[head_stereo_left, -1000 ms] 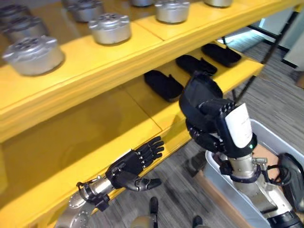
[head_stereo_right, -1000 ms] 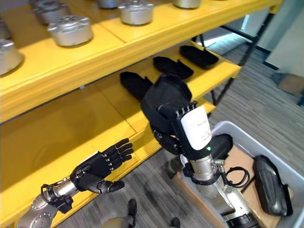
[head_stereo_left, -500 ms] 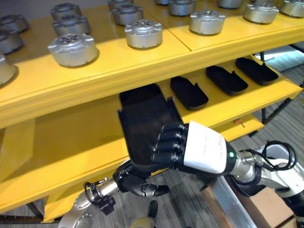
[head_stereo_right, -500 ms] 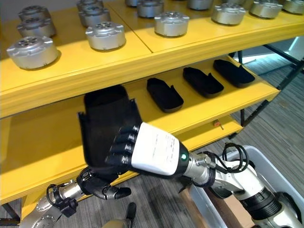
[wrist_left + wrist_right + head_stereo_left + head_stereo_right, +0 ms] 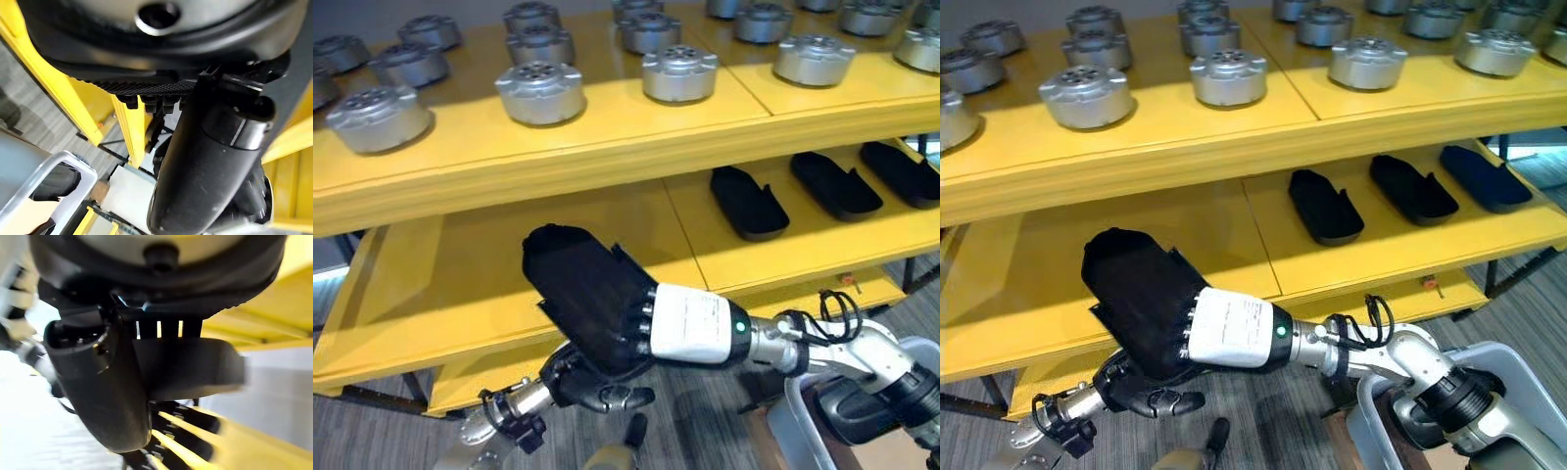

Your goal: Move parts from the plastic box to the shelf.

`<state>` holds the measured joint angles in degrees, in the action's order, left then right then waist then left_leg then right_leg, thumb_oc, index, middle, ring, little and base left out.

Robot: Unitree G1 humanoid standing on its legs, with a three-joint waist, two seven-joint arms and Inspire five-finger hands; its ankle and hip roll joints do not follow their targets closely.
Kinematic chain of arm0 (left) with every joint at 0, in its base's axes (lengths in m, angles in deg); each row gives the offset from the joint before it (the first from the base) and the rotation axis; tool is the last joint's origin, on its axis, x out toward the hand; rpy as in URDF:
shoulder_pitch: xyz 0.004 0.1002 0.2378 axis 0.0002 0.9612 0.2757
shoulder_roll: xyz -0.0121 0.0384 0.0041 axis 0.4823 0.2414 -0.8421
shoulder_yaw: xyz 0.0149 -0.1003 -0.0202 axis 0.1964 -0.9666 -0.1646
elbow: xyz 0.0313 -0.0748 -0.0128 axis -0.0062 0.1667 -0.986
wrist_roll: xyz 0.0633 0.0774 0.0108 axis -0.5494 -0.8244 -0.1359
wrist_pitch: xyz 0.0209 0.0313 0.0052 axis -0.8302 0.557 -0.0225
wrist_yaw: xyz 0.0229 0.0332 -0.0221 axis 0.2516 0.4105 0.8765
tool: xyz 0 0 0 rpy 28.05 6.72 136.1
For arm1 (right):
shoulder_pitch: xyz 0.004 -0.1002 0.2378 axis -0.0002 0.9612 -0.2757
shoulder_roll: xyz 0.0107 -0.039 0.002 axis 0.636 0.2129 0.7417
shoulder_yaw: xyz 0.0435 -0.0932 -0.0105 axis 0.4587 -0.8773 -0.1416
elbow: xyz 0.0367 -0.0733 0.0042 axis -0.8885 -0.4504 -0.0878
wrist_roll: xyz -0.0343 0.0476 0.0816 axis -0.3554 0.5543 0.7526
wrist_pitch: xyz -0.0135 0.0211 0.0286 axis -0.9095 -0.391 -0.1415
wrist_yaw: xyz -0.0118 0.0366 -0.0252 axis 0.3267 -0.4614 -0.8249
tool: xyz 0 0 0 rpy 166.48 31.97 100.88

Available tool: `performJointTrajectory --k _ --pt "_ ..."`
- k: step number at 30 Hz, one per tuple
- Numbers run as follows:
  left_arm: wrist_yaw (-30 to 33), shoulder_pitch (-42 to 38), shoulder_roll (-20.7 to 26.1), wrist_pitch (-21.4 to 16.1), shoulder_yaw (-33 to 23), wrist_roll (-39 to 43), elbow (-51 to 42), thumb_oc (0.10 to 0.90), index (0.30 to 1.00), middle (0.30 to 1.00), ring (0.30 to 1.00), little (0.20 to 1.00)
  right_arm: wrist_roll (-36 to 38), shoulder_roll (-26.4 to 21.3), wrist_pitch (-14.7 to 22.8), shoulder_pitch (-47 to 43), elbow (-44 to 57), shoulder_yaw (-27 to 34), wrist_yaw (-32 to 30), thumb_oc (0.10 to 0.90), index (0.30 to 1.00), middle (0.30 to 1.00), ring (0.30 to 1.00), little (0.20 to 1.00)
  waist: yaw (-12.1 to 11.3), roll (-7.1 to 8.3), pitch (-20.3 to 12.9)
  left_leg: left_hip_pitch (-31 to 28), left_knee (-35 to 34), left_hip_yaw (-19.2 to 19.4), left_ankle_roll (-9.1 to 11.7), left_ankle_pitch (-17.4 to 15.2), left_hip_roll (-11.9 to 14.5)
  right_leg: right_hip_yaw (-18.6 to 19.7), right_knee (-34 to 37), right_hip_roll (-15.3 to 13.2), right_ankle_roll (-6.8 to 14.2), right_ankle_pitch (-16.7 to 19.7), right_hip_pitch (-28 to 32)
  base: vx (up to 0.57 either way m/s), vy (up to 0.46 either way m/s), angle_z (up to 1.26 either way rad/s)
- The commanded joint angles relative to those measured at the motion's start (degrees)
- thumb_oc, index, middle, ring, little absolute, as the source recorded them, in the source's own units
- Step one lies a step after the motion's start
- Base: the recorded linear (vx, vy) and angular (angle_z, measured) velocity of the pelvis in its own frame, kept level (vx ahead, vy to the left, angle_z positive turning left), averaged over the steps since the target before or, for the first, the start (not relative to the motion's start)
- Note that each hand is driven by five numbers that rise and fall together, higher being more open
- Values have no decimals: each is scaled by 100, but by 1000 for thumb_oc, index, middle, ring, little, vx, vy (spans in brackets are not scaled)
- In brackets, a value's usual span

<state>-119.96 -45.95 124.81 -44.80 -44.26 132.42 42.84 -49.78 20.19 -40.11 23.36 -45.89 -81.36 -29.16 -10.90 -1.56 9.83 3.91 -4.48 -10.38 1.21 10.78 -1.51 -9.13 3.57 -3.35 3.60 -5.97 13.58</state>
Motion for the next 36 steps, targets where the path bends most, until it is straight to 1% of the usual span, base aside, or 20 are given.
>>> performJointTrajectory --k 1,2,3,4,5,6,9,11,13,15,16,18,20,21,23,28,29,32,33,36 --pt "-258 -280 227 -847 -242 556 -506 900 1000 1000 1000 1000 170 62 -704 -497 -151 31 -571 400 300 300 300 300 -70 180 -272 -434 431 178 -32 -1081 75 -193 -389 59 -203 232 -741 22 -21 17" --pt "-116 -223 260 -1013 -292 609 -480 900 1000 1000 1000 1000 129 90 -890 -546 -429 -24 -699 400 300 300 300 300 -121 169 -250 -435 428 151 -24 -1075 62 -244 -393 68 -214 215 -733 11 -9 28" --pt "-100 -211 259 -1047 -305 617 -470 900 1000 1000 1000 1000 124 97 -931 -552 -470 -34 -722 400 300 300 300 300 -125 166 -245 -435 430 146 -23 -1074 60 -257 -396 68 -217 211 -731 11 -21 33" --pt "106 -114 208 -1310 -458 633 -459 900 1000 1000 1000 1000 64 166 -1212 -522 -689 18 -835 400 300 300 300 300 -216 146 -205 -415 436 107 -14 -1051 52 -340 -409 71 -235 201 -725 3 -26 35" --pt "58 -86 169 -1357 -534 661 -433 900 1000 1000 1000 1000 -2 204 -1307 -486 -795 51 -906 400 300 300 300 300 -231 146 -187 -411 435 86 -9 -1042 45 -389 -411 70 -240 193 -714 -8 -58 28" --pt "-326 18 78 -1313 -703 709 -427 900 1000 1000 1000 1000 -67 281 -1478 -376 -1030 189 -1016 400 300 300 300 300 -299 134 -149 -379 439 59 16 -1013 50 -481 -419 72 -253 184 -710 -18 -58 21" --pt "-734 155 83 -1157 -863 872 -485 900 1000 1000 1000 1000 -112 354 -1579 -323 -1221 282 -1054 400 300 300 300 300 -356 118 -108 -362 419 26 34 -973 52 -562 -429 69 -251 184 -715 -15 -46 31" --pt "-988 244 121 -1166 -994 935 -548 900 1000 1000 1000 1000 -83 365 -1721 -347 -1290 290 -970 400 300 300 300 300 -402 87 -78 -346 396 17 60 -926 66 -620 -426 66 -249 193 -721 -13 -33 24" --pt "-999 360 257 -1582 -1315 1478 -716 900 1000 1000 1000 1000 -106 422 -2007 -407 -1594 197 -877 400 300 300 300 300 -466 29 -55 -340 325 33 118 -836 96 -715 -420 62 -254 181 -698 -4 -9 9" --pt "-1284 427 183 -1618 -1683 1956 -897 900 1000 1000 1000 1000 -87 450 -2198 -294 -1726 262 -836 400 300 300 300 300 -524 3 -28 -271 366 53 156 -801 116 -775 -426 49 -263 183 -686 -11 -4 13" --pt "-1294 444 175 -1638 -1725 1996 -915 900 1000 1000 1000 1000 -69 460 -2220 -281 -1744 272 -830 400 300 300 300 300 -525 4 -25 -262 374 54 160 -801 117 -783 -429 48 -264 182 -686 -18 -6 20" --pt "-1366 463 144 -1456 -1940 2112 -1019 900 1000 1000 1000 1000 -37 510 -2363 -107 -1821 439 -826 400 300 300 300 300 -520 -5 -8 -227 400 224 188 -788 163 -932 -438 16 -256 186 -658 -15 -4 22" --pt "-1568 359 29 -1194 -2078 2156 -978 900 1000 1000 1000 1000 -65 565 -2630 116 -1814 642 -859 400 300 300 300 300 -465 -10 16 -260 438 630 219 -833 249 -1148 -451 -38 -243 170 -602 -22 13 35" --pt "-1804 239 -94 -1015 -2095 1985 -938 900 1000 1000 1000 1000 14 577 -2874 336 -1820 864 -880 400 300 300 300 300 -353 -1 0 -296 397 1037 243 -833 360 -1328 -441 -80 -224 190 -604 -35 32 84" --pt "-1846 149 -191 -927 -2007 1942 -935 900 1000 1000 1000 1000 54 625 -2872 572 -2072 1057 -1080 400 300 300 300 300 -236 1 -42 -336 301 1222 244 -819 413 -1342 -409 -111 -193 228 -632 -8 96 178" --pt "-1922 67 -201 -895 -2003 1908 -885 900 1000 1000 1000 1000 183 687 -2987 683 -2304 1147 -1146 400 300 300 300 300 -165 -22 -89 -433 223 1291 214 -851 415 -1269 -377 -143 -159 255 -626 35 77 41" --pt "-2013 77 -189 -861 -2047 1936 -891 900 1000 1000 1000 1000 267 777 -3152 791 -2422 1221 -1212 400 300 300 300 300 -132 -35 -118 -556 135 1327 173 -890 390 -1215 -351 -171 -128 279 -597 44 75 7" --pt "-2017 78 -185 -861 -2049 1941 -889 900 1000 1000 1000 1000 270 784 -3161 797 -2423 1226 -1210 400 300 300 300 300 -133 -35 -116 -569 128 1332 171 -891 389 -1209 -350 -172 -125 281 -592 31 53 0" --pt "-1970 33 -177 -847 -2116 1943 -897 900 1000 1000 1000 1000 319 932 -3453 938 -2470 1315 -1169 400 300 300 300 300 -69 -30 -151 -684 57 1391 132 -941 378 -1147 -340 -216 -70 308 -566 52 91 2" --pt "-1933 -3 -208 -839 -2166 2019 -898 900 1000 1000 1000 1000 412 1013 -3688 1045 -2532 1363 -1182 400 300 300 300 300 -47 -21 -159 -730 35 1417 108 -965 368 -1106 -320 -234 -48 329 -542 38 66 3"
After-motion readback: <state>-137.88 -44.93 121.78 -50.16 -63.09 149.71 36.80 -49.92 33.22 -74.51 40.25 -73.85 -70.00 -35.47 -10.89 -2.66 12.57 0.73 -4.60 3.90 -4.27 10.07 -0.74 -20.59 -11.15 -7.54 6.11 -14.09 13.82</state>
